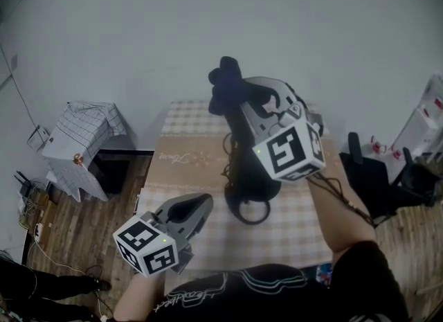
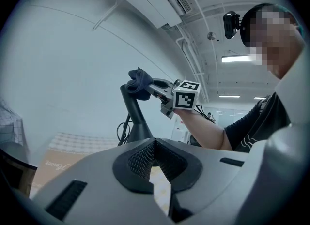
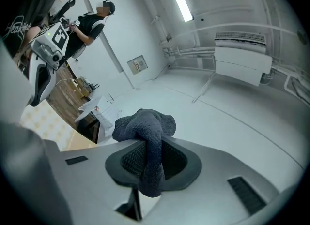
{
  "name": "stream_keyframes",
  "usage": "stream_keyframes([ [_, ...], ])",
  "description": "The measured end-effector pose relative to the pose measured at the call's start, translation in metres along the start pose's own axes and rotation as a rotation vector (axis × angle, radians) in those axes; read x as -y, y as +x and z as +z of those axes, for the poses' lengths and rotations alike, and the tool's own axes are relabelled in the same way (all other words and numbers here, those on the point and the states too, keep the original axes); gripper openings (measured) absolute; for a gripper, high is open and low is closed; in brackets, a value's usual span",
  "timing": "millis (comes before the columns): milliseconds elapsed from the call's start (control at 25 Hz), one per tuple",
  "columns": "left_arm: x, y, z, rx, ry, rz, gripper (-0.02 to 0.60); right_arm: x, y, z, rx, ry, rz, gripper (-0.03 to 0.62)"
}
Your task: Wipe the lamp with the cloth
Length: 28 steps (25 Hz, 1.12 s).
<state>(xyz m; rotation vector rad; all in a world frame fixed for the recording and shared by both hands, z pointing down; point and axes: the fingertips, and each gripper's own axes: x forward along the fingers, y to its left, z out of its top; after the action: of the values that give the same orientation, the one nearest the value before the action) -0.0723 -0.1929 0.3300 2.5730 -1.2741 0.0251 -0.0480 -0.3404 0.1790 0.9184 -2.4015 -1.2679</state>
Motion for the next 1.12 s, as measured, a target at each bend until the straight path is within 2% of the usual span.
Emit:
stream_keyframes([
  [160, -0.005, 0.003, -0.005, -0.016, -0.010, 0.000, -0.002, -0.010, 0.004, -0.016, -0.017, 0.049, 0.031, 0.057],
  [640, -0.005, 0.020, -0.025, -0.061, -0.035, -0.066, -0.002, -0.043, -0.001, -0.049, -0.090, 0.117, 0.064, 0.057],
  [880, 0.004, 0.025, -0.029, -0.068, -0.023, -0.111, -0.002, -0.056, -0.011, -0.053, -0.122, 0.063, 0.059, 0.057],
  [1120, 0.003, 0.020, -0.037, -0.070, -0.049, -0.104, -0.002, -0.075, -0.025, -0.062, -0.162, 0.055, 0.072, 0.057],
])
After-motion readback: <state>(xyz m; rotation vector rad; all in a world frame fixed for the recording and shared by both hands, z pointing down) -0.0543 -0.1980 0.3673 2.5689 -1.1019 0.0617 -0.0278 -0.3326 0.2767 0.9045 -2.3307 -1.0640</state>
